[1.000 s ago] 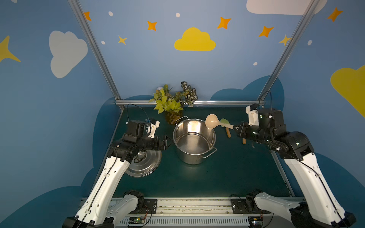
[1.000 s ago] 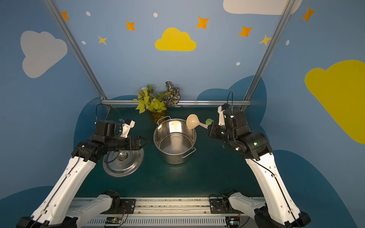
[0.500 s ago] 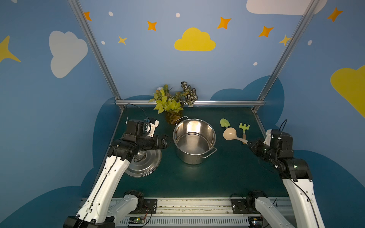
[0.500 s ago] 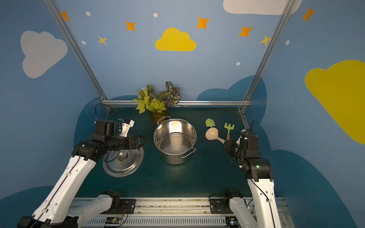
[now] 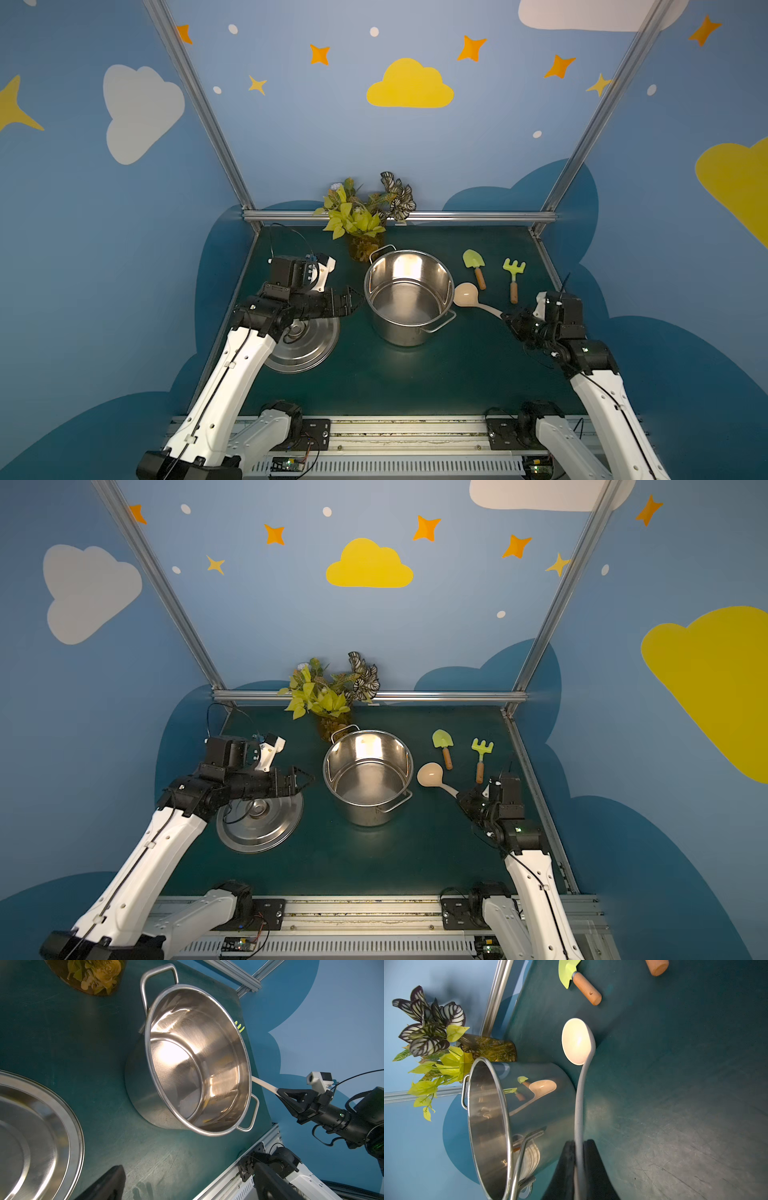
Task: Stir the soup with a spoon
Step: Place the spoon at the center of the board.
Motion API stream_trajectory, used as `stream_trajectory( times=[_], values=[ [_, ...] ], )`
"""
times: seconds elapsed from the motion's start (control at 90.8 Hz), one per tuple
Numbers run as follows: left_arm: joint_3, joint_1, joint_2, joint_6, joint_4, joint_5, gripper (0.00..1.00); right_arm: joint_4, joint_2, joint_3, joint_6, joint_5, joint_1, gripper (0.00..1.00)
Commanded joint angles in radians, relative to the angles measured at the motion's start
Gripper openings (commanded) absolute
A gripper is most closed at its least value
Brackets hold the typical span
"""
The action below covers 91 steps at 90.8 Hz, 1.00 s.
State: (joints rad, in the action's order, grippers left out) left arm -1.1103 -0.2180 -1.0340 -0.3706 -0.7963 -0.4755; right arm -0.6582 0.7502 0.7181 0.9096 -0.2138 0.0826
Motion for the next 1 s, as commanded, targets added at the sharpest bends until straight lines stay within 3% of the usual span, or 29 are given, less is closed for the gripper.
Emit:
stream_trajectory(
  times=[0.0, 0.088, 0.551, 0.672, 0.705, 0.727, 0.991],
  values=[
    [0.007, 0.003, 0.008, -0.002, 0.022, -0.008, 1.00, -0.069, -0.023, -0.041, 0.004, 0.020, 0.007, 0.07],
    [0.011, 0.003, 0.005, 0.003, 0.023, -0.005, 1.00, -0.110, -0.043, -0.071, -0.013, 0.032, 0.007, 0.18],
    [0.059, 0.003, 0.002, 0.017, 0.075, 0.053, 1.00, -0.174, 0.011, -0.065, -0.101, 0.089, 0.006, 0.51],
    [0.074, 0.003, 0.000, 0.021, 0.099, 0.082, 1.00, -0.181, 0.040, -0.025, -0.121, 0.140, 0.006, 0.73],
    [0.078, 0.003, 0.003, 0.023, 0.105, 0.097, 1.00, -0.180, 0.045, -0.017, -0.124, 0.153, 0.005, 0.91],
    [0.080, 0.003, 0.005, 0.024, 0.110, 0.108, 1.00, -0.179, 0.049, -0.012, -0.126, 0.165, 0.005, 0.95],
    [0.192, 0.014, 0.082, 0.032, 0.254, 0.291, 1.00, -0.146, 0.057, 0.011, -0.135, 0.324, 0.004, 0.96]
  ],
)
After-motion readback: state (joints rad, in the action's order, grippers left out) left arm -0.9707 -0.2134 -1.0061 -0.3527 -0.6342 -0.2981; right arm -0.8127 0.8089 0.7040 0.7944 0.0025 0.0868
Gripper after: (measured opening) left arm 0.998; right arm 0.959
